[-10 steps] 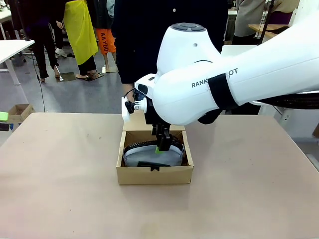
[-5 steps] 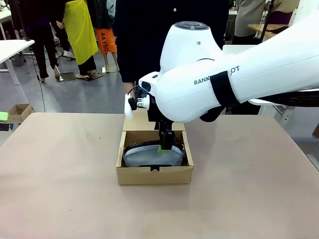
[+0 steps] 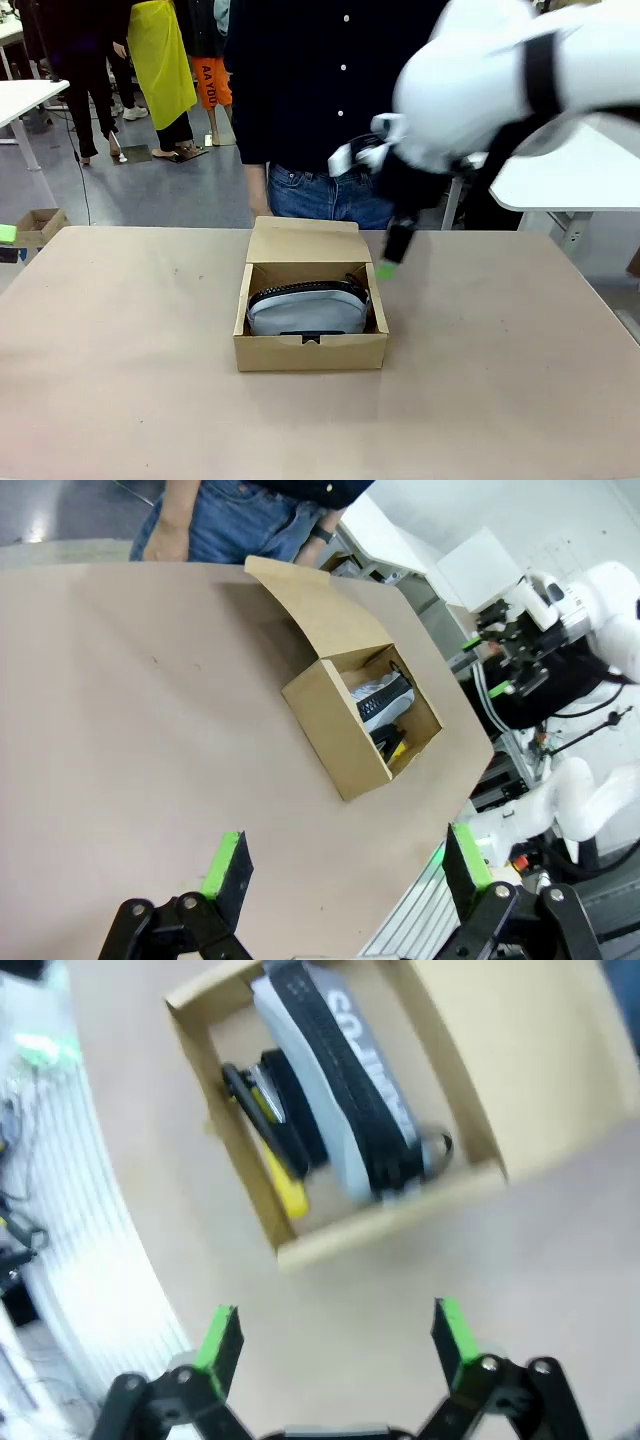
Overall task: Pack the items into the box.
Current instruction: Pick up the item indicated by the person and place it inside the Mailer Box.
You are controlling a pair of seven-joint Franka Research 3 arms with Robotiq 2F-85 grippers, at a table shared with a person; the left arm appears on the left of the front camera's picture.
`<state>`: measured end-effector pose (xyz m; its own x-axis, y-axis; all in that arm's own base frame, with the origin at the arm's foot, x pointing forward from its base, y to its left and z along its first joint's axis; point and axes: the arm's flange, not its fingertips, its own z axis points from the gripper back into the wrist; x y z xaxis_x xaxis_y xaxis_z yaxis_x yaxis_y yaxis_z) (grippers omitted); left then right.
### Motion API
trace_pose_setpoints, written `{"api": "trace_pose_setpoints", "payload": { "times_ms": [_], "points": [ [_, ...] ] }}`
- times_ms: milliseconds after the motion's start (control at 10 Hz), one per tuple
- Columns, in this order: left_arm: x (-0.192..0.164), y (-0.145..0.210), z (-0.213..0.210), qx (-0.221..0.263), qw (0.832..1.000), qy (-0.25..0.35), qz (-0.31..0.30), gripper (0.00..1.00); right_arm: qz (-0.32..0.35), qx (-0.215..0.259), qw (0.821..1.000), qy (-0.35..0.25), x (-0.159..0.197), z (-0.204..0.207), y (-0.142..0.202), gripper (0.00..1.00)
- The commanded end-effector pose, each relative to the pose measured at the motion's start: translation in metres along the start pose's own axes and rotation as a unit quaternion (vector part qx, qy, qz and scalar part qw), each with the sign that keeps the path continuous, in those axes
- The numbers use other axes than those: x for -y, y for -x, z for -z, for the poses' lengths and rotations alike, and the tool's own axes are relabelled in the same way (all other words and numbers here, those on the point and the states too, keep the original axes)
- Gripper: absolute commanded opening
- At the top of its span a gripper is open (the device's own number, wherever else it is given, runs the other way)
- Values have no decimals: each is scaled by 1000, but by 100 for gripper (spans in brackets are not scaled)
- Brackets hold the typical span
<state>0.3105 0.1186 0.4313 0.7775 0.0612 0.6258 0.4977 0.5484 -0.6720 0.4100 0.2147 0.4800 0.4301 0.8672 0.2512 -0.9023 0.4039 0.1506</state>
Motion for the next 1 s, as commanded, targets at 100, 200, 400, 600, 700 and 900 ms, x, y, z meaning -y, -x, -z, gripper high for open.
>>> {"api": "trace_pose_setpoints", "payload": {
  "times_ms": [100, 200, 400, 600, 700, 900],
  "points": [
    [4, 1, 1, 9, 1000, 7, -2, 100, 326, 203, 914, -132, 30, -53, 145, 100],
    [4, 1, 1, 9, 1000, 7, -2, 100, 406, 257, 855, -195, 42, -58, 187, 100],
    [4, 1, 1, 9, 1000, 7, -2, 100, 486, 371, 728, -311, 57, -54, 270, 100],
    [4, 1, 1, 9, 1000, 7, -2, 100, 495, 466, 633, -370, 58, -31, 322, 100],
    [4, 1, 1, 9, 1000, 7, -2, 100, 502, 488, 611, -370, 56, -23, 332, 100],
    [4, 1, 1, 9, 1000, 7, -2, 100, 402, 239, 834, -291, 55, -42, 325, 100]
  ]
}}
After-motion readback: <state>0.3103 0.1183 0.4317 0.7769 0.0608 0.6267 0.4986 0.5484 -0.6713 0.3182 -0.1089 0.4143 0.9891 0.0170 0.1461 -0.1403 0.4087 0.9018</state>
